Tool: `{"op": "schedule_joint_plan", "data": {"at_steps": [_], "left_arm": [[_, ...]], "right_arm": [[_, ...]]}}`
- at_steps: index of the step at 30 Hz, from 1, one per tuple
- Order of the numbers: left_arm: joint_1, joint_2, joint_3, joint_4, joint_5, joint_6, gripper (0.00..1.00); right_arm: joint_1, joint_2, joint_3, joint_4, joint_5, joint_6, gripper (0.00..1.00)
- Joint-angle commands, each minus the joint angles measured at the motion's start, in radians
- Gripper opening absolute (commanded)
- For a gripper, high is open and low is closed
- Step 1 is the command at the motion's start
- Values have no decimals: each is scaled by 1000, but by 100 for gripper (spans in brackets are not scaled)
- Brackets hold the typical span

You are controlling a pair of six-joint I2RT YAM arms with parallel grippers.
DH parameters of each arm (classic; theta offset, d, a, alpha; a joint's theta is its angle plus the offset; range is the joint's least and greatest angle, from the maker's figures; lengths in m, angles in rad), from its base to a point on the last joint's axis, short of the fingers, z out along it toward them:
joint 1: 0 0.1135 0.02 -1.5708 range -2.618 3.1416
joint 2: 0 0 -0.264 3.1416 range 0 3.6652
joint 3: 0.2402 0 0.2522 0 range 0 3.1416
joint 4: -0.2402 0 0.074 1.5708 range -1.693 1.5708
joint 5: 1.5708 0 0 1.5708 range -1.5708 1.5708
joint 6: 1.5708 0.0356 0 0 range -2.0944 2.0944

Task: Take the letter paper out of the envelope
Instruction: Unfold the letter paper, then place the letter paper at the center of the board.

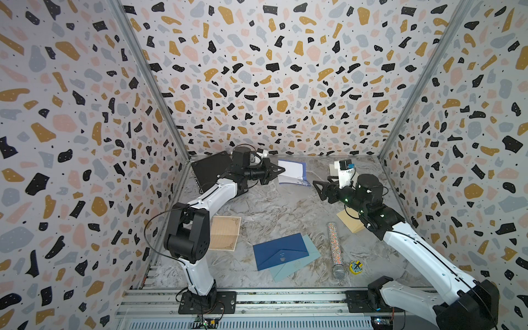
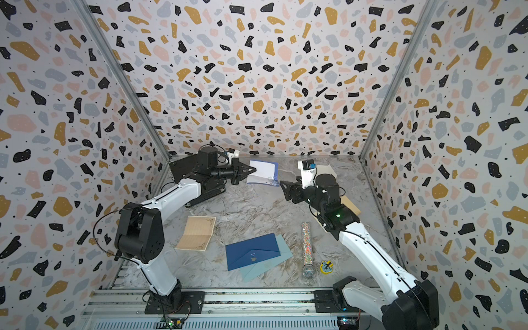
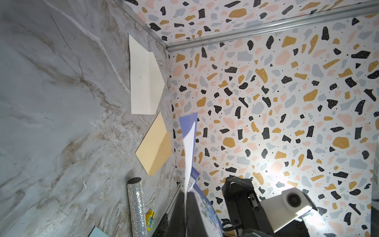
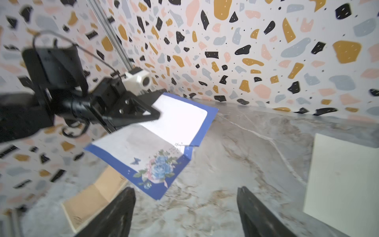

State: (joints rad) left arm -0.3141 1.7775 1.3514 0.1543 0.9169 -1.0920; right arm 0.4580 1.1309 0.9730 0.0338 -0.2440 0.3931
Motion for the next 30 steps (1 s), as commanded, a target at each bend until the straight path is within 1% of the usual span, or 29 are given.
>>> {"op": "schedule_joint_plan", "data": {"at_steps": [1, 2, 6, 8, 11, 13, 19, 23, 30], "left_arm": [[4, -38, -34, 5, -18, 198, 0], [7, -49, -39, -25, -32, 263, 0], [13, -94, -30, -219, -128, 497, 0], [14, -102, -18, -315, -198, 601, 0], [16, -96, -24, -430, -308, 717, 0], [22, -84, -48, -458, -366, 758, 0], [55, -21, -124, -447, -449, 825, 0], [58, 35, -124, -469, -517, 877, 0], [61, 108, -129, -533, -694, 963, 0]], "right_arm": [[-5, 89, 94, -67, -105, 307, 80], [-5, 109, 111, -113, -109, 332, 80], [-6, 124, 101, -129, -112, 374, 79], [-7, 124, 104, -168, -121, 373, 77], [-7, 111, 102, -214, -120, 352, 77], [-6, 97, 93, -224, -119, 346, 77], [-6, 48, 50, -243, -129, 343, 77], [-6, 19, 14, -256, -140, 343, 77], [-6, 0, -5, -265, -147, 333, 77]]}}
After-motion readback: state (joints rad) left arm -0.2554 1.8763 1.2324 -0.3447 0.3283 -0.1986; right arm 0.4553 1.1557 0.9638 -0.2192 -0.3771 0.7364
